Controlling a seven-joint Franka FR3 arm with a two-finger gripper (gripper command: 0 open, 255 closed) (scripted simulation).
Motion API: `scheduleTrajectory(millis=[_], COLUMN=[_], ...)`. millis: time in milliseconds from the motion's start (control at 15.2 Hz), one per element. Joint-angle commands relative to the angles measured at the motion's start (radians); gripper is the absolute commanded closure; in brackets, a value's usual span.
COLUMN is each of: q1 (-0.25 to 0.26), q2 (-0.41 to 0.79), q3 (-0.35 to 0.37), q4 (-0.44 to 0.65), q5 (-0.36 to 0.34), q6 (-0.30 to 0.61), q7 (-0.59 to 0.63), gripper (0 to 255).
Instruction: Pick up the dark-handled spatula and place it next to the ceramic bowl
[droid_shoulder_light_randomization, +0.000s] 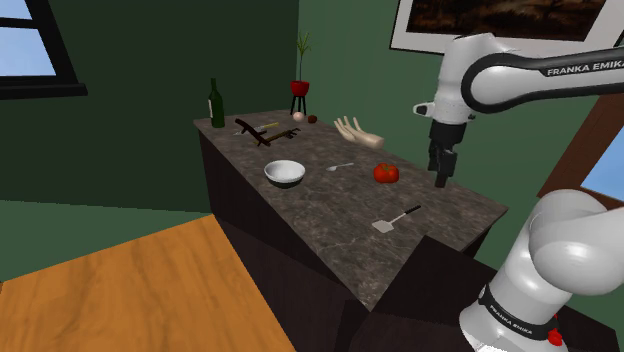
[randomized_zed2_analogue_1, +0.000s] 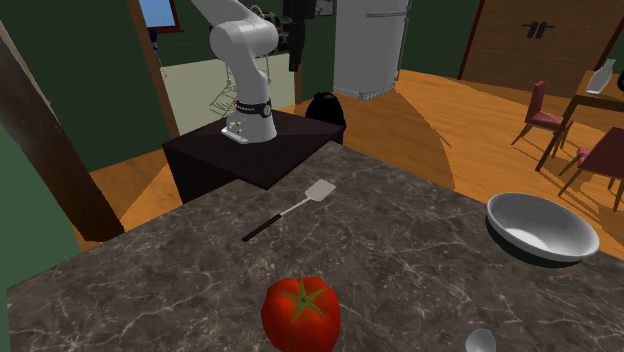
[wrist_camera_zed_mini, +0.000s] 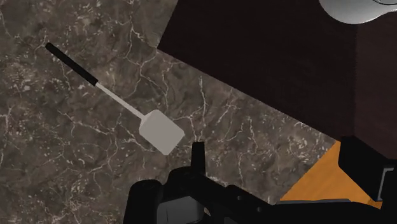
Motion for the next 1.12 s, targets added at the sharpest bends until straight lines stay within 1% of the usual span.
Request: scheduleTrajectory(millis=[0,198,396,660,858,990,1056], q1=[-0.006,-0.009,-0.004,0.031,0.086,0.141,0.176], q2=[0.011,0.070,0.158,0.318,0.464,0.573,0.632], q3=[-0.056,-0.147,-0.242,-0.376,-0.482,-0.557,-0.598], q4=[-0.032,-0.064,-0.076,-0.063,-0.033,-0.006,0.009], q5=[-0.051,-0.124,-0.190,-0.249,-0.250,-0.214,-0.178], q6=[0.055,0.164,0.284,0.460,0.599,0.693,0.741], q7=[-0.089,-0.210,-0.329,-0.492,-0.628,-0.736,-0.801], gripper=[0,0,0,0,0,0,0])
